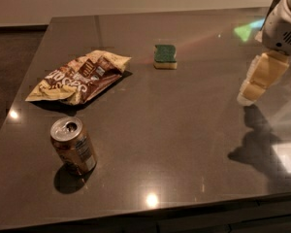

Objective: Pick sponge

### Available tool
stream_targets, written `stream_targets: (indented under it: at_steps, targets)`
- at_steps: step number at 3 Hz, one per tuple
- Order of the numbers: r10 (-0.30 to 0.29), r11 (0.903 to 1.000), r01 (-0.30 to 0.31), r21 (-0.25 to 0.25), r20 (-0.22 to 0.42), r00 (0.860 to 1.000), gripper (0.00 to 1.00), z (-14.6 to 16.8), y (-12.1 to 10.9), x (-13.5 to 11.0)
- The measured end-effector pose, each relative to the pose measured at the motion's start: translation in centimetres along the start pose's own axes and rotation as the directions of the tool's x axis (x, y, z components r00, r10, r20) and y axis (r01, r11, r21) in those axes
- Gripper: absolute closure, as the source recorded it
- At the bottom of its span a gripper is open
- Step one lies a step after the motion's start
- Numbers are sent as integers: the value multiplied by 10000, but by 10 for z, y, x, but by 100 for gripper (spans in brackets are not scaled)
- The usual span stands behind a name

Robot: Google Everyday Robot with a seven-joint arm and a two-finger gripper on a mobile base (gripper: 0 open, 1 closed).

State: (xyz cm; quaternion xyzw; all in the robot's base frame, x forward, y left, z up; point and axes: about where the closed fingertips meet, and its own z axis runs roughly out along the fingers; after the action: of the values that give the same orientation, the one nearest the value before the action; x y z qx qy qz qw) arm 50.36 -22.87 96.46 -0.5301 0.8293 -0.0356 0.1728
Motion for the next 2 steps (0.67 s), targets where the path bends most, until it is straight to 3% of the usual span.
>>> stream_targets:
  at_steps: [2]
  targets:
    - [1501, 9887, -1501, -36, 511, 9873, 0, 52, -56, -27]
